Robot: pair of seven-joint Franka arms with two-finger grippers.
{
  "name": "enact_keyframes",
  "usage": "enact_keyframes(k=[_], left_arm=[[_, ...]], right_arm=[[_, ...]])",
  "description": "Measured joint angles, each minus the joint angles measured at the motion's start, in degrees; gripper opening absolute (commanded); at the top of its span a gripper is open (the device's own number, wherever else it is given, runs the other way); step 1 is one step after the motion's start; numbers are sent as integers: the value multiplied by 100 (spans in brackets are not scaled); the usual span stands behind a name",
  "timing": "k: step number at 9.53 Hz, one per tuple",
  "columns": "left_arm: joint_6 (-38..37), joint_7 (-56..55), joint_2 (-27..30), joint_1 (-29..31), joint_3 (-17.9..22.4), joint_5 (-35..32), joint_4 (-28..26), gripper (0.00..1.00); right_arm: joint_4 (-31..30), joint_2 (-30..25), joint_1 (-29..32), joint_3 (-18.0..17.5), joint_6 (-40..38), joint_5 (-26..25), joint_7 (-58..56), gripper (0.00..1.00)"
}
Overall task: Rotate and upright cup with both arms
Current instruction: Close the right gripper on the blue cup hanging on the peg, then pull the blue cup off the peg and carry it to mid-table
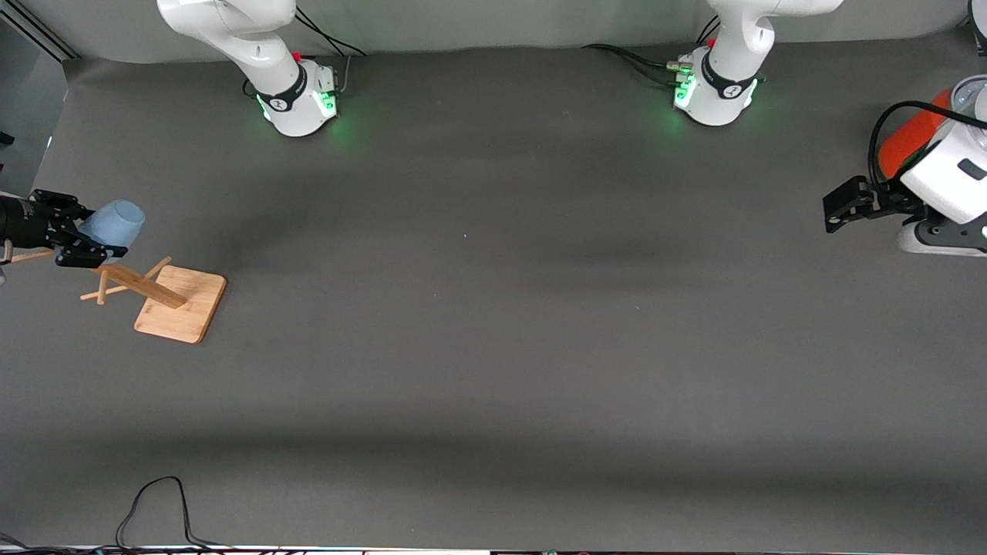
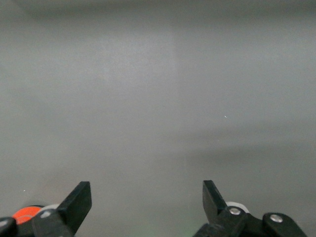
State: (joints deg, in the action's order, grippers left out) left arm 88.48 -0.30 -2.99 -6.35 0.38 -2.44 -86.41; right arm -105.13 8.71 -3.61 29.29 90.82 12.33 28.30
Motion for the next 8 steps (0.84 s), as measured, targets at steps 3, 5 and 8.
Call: enact_keyframes(k=[3,5,8], left_arm=[[0,0,0,0,0,0,0,100],[0,0,-1,0,1,0,0,100],[0,0,-2,0,2,0,0,100]], right_arm=[[186,-39,-8,3,-255,4,-28,26],[534,-88,-24,-21,-641,16,-30,26],[700,-152,-35,-97,-951,344,192,26]])
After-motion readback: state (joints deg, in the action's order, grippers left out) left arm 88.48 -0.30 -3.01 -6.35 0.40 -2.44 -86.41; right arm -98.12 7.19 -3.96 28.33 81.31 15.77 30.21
